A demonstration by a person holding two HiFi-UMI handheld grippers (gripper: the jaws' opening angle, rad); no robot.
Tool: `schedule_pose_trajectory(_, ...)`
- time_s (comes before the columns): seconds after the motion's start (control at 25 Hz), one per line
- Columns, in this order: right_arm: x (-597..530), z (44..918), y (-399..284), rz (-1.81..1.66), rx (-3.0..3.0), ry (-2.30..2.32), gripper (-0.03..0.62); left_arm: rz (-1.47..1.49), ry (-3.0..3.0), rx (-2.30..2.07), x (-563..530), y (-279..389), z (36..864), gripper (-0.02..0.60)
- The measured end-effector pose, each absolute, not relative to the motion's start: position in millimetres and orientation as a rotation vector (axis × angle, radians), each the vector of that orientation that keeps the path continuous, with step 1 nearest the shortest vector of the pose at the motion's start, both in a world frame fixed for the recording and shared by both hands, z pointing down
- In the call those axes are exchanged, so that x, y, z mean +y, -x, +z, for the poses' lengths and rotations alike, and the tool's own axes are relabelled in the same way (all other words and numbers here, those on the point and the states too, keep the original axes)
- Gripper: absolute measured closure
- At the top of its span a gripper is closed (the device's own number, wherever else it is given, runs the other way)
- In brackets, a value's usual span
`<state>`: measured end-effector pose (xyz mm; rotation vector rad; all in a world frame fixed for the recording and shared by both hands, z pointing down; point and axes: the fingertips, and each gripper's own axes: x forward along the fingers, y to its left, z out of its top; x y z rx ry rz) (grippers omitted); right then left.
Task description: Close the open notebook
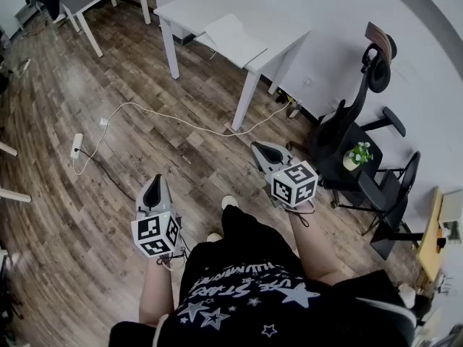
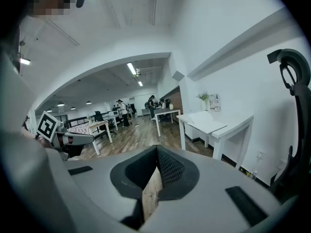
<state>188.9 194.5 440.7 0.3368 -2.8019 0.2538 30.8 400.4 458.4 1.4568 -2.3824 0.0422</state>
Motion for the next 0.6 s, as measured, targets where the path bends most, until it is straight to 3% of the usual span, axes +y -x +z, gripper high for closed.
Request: schedule_pose_trajectory(0.6, 214, 435, -198, 0.243, -2.794, -0.313, 0.591, 0.018, -1.455, -2.375, 417, -49, 453, 0.557)
